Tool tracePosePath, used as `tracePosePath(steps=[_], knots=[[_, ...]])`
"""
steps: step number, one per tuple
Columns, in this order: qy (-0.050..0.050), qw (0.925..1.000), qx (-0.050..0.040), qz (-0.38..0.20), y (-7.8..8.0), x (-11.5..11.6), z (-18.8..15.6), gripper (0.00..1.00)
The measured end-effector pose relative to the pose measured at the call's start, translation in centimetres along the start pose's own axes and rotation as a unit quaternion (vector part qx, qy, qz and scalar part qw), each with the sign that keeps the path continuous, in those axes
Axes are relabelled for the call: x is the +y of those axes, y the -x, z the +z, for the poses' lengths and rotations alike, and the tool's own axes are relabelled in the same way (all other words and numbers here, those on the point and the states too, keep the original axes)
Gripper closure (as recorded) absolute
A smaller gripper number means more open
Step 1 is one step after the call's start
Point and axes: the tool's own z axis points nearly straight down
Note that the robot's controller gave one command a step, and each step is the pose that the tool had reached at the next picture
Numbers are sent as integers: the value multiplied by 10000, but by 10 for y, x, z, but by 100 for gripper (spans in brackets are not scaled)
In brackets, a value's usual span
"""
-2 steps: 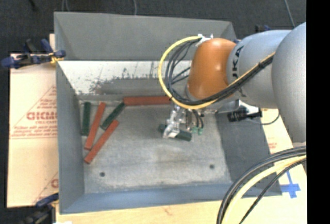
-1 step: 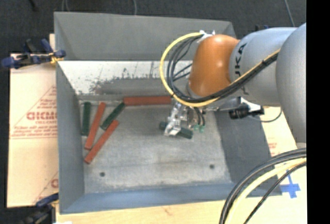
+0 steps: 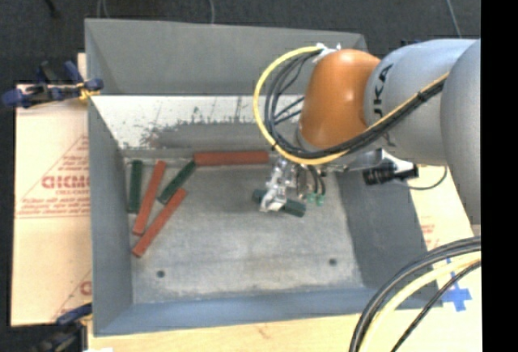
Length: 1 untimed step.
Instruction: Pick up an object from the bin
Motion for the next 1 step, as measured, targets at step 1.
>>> tracePosePath(steps=[1], knots=[[-1,10000,-1,-6,0,0,-17,100]])
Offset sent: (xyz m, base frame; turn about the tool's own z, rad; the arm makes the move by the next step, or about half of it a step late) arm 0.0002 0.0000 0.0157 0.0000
